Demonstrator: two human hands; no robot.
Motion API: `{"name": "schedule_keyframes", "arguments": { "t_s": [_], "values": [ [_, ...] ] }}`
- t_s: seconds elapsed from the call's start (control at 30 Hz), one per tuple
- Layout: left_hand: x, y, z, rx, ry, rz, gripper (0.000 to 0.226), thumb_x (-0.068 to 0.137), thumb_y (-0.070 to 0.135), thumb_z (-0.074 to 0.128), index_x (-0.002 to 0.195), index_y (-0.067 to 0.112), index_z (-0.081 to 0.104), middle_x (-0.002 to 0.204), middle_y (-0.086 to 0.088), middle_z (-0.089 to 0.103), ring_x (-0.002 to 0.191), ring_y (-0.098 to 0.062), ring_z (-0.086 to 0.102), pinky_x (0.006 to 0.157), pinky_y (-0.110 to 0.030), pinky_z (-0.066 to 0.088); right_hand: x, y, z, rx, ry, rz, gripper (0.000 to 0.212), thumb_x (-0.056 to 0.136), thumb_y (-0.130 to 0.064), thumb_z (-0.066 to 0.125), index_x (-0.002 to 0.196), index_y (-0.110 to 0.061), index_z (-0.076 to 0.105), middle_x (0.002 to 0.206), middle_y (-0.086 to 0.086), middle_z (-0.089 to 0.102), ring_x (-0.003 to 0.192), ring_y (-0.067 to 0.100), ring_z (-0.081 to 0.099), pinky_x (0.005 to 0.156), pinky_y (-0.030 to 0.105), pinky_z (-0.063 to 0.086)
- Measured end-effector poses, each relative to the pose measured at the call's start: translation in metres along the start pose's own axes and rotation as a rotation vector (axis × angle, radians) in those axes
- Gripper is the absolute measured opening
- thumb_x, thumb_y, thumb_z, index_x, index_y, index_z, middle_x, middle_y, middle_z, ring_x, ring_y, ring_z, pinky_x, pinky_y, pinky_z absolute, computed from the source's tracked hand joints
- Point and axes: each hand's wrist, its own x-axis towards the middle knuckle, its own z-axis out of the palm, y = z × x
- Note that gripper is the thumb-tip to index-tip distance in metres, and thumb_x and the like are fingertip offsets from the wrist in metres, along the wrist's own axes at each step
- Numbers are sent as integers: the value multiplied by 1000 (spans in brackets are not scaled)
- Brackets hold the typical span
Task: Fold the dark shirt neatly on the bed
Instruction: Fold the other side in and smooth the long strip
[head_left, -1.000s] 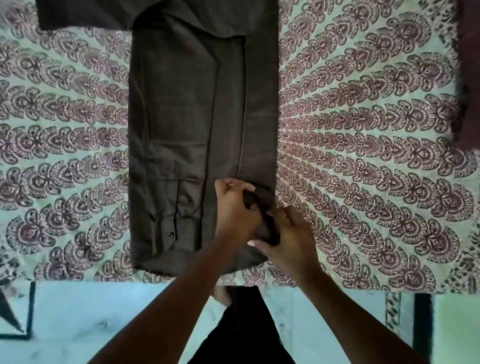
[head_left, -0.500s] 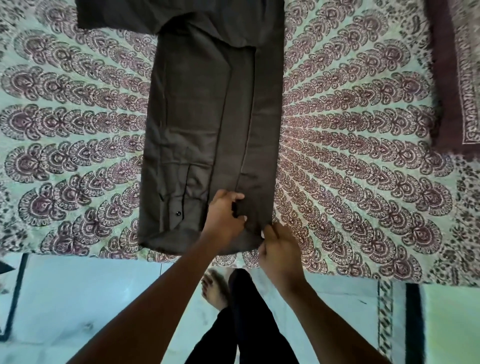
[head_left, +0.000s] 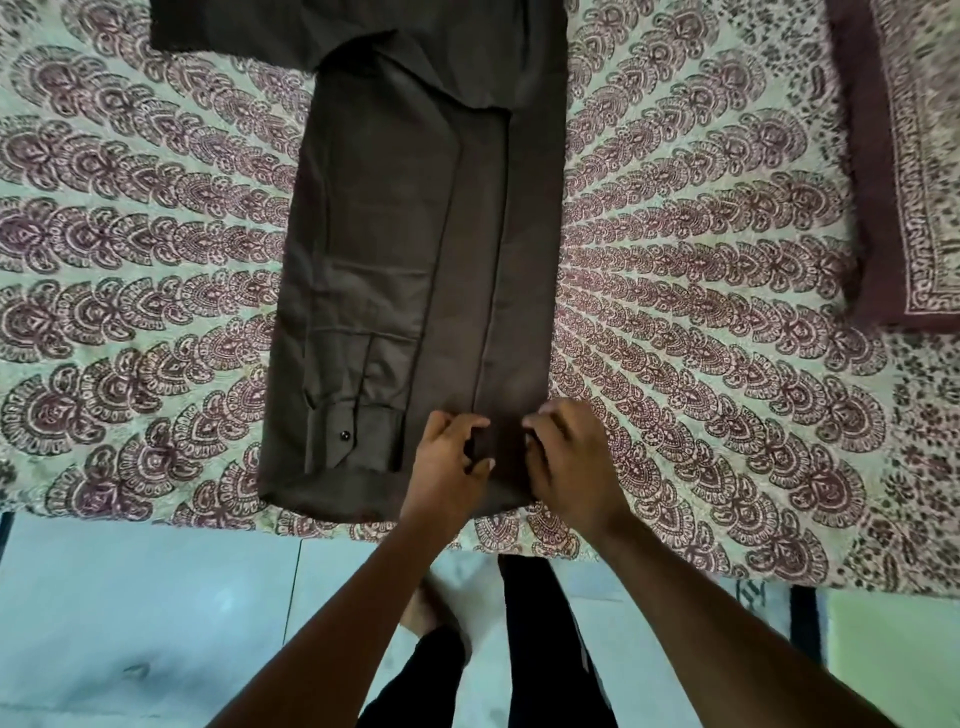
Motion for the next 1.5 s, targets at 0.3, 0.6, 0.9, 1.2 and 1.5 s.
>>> {"name": "schedule_keyframes", "arguments": {
  "t_s": [0.3, 0.6, 0.9, 1.2, 1.5],
  "values": [
    [-4, -8, 5, 537, 221, 238, 56, 87, 43, 77, 137, 25, 59, 109, -7, 41, 88, -29, 55, 60, -38, 50, 77, 50, 0, -328, -385, -517, 46, 105, -45, 47, 149, -31, 50, 167, 6, 35, 151, 28, 36, 111, 56, 33],
    [6, -6, 11, 780, 116, 255, 75, 79, 39, 81, 146, 16, 56, 171, 2, 27, 155, -26, 32, 105, -57, 30, 174, 98, -26, -445, -374, -449, 84, 88, -92, 29, 161, -55, 11, 175, -11, 0, 162, 18, 5, 119, 71, 15],
    [15, 7, 14, 753, -12, 210, 76, 87, 60, 57, 156, 28, 45, 172, 4, 26, 160, -24, 19, 112, -65, 18, 207, 98, -28, -453, -239, -209, 76, 100, -75, 30, 165, -37, 19, 176, 2, 1, 162, 29, 6, 122, 65, 19],
    [18, 12, 15, 803, -31, 211, 120, 65, 80, 63, 163, 20, 30, 165, -1, 34, 152, -32, 31, 110, -69, 20, 204, 118, -18, -427, -290, -473, 76, 98, -78, 32, 164, -43, 19, 176, -6, 7, 161, 18, 12, 122, 57, 21],
    [79, 73, -2, 756, 10, 295, 104, 76, 62, 68, 162, 15, 29, 172, -4, 16, 155, -29, 26, 111, -61, 32, 271, 113, -44, -357, -292, -370, 73, 101, -71, 33, 164, -34, 24, 176, 1, 7, 161, 28, 12, 117, 60, 25]
  ]
}}
